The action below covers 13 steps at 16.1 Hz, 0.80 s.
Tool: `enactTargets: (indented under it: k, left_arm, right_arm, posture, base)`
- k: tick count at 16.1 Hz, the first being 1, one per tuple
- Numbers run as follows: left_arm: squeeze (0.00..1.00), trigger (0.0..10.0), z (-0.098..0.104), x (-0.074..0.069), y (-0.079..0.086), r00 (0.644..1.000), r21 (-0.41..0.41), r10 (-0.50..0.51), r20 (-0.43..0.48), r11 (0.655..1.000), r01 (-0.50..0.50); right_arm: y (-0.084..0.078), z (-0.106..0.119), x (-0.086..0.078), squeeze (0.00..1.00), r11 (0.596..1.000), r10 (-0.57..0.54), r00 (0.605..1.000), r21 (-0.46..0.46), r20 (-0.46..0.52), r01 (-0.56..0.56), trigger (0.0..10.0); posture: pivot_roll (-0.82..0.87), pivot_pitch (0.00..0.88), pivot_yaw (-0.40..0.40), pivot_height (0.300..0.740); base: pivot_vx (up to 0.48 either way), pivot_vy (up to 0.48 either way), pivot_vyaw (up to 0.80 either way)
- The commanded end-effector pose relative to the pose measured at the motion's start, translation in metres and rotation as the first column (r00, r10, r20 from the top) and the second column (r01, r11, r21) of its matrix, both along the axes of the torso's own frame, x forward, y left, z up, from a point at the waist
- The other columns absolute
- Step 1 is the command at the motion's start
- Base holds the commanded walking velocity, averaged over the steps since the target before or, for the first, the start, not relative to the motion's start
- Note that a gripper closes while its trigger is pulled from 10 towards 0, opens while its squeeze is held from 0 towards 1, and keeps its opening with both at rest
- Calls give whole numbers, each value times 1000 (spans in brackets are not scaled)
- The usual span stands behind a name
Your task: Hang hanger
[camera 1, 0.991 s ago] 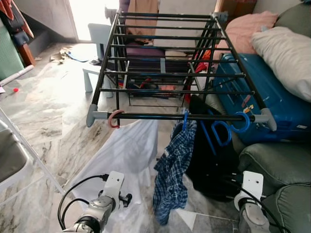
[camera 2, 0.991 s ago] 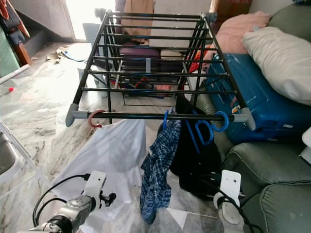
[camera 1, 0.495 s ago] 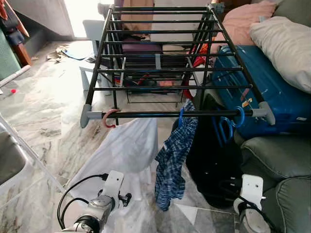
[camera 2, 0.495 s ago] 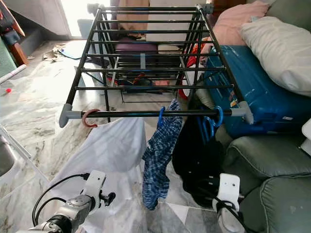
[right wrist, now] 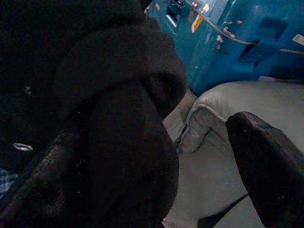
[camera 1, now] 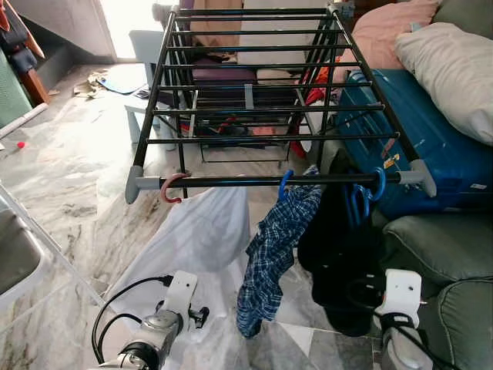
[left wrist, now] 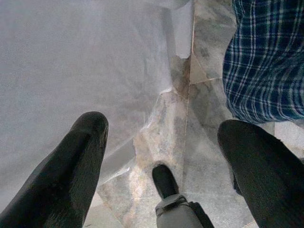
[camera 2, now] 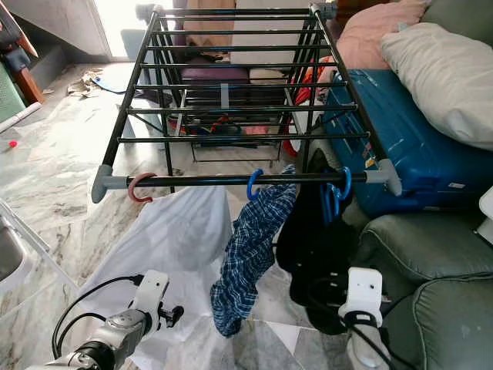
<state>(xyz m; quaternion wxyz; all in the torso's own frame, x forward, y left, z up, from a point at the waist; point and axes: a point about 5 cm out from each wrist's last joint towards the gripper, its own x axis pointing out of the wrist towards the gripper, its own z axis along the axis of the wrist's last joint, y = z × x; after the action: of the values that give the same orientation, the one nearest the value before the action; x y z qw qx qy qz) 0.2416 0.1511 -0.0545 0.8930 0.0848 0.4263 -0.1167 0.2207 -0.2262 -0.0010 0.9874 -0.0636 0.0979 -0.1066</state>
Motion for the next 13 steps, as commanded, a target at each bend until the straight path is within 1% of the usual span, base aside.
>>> enactTargets:
  k: [1,2,3,4,5,6,13]
  left_arm:
    - [0,10000,1,1,0,1000,15,-16,1,1000,16]
    - [0,10000,1,1,0,1000,16,-17,1,1000,17]
    - [0,10000,1,1,0,1000,17,-20,1,1000,20]
    - [0,10000,1,1,0,1000,20,-23,0,1000,23]
    - [0,10000,1,1,0,1000,21,-24,0,999,24]
    - [0,10000,1,1,-1,1000,22,-25,0,999,25]
    - [0,10000,1,2,-2,1000,25,-27,3,999,27]
  right_arm:
    - [3,0,0,1000,1000,-3,1000,3,1,3,10000]
    - [3,0,0,1000,1000,-2,1000,4,-2,2,10000]
    - [4,0,-1,878,1000,-2,1000,5,-5,2,10000]
    - [5,0,-1,592,1000,1,1000,7,-9,-1,10000]
    - [5,0,-1,243,1000,2,1000,8,-10,-2,10000]
    - [5,0,-1,0,1000,2,1000,8,-13,-2,10000]
    - [4,0,0,0,1000,3,1000,7,-24,-3,10000]
  posture:
    - [-40,0,3,740]
    - [-40,0,3,740]
    - [-42,0,5,740]
    - [-43,0,5,740]
    - [-43,0,5,740]
    - [-43,0,5,740]
    - [-43,0,4,740]
  base:
    - [0,0,0]
    - [0,0,0]
    - [0,0,0]
    - [-270,0,0]
    - [-266,0,0]
    - [-296,0,0]
    - [-317,0,0]
